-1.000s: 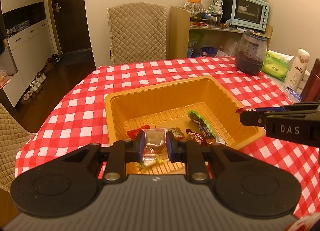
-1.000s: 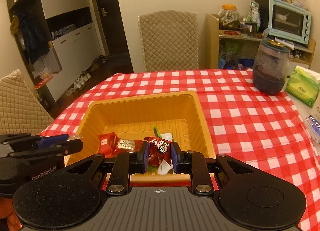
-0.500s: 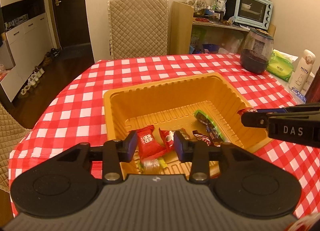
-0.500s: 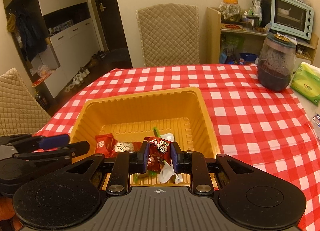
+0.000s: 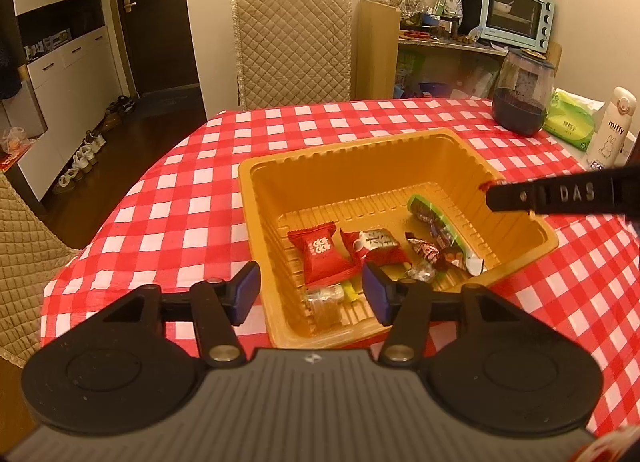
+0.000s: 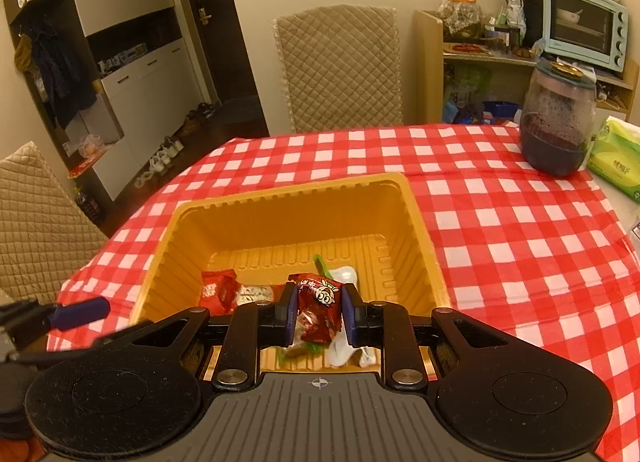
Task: Organize snacks
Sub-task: 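Open both grippers to release the candies into the orange tray, then move both grippers back from the tray to the snack pile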
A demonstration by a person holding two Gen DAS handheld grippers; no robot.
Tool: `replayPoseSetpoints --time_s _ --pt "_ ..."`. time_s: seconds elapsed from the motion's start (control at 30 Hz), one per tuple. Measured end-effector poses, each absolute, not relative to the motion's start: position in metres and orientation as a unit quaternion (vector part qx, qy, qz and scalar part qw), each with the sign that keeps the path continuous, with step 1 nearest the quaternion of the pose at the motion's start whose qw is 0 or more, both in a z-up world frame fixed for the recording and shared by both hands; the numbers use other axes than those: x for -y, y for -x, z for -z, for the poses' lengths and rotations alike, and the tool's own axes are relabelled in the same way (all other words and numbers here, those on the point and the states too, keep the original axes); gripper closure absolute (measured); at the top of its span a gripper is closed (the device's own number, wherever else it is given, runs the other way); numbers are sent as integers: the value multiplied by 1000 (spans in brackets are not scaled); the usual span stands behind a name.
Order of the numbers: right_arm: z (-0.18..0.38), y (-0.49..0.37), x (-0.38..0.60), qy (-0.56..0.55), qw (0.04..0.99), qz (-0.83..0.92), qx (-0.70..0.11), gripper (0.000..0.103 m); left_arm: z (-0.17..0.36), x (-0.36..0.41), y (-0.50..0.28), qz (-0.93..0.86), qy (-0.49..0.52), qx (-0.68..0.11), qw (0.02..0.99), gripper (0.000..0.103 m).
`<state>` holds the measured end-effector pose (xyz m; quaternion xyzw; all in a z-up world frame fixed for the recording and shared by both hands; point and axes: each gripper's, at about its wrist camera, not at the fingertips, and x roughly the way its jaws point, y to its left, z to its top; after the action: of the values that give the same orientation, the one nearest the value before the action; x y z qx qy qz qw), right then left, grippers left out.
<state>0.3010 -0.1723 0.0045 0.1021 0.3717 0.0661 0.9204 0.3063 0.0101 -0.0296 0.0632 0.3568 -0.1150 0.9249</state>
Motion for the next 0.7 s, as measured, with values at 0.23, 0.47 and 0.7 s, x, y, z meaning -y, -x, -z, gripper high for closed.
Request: replayPoseSetpoints --time_s 0.23,0.47,0.7 --pt "-3 -311 172 -141 915 -90 -368 71 32 -14 -302 109 -62 -356 926 37" --pt "-5 -300 184 -157 917 -65 -362 31 34 -21 -292 104 -54 -358 926 31" --pt "-9 -272 199 -163 915 -36 -367 31 28 -21 -269 103 -41 -358 927 26"
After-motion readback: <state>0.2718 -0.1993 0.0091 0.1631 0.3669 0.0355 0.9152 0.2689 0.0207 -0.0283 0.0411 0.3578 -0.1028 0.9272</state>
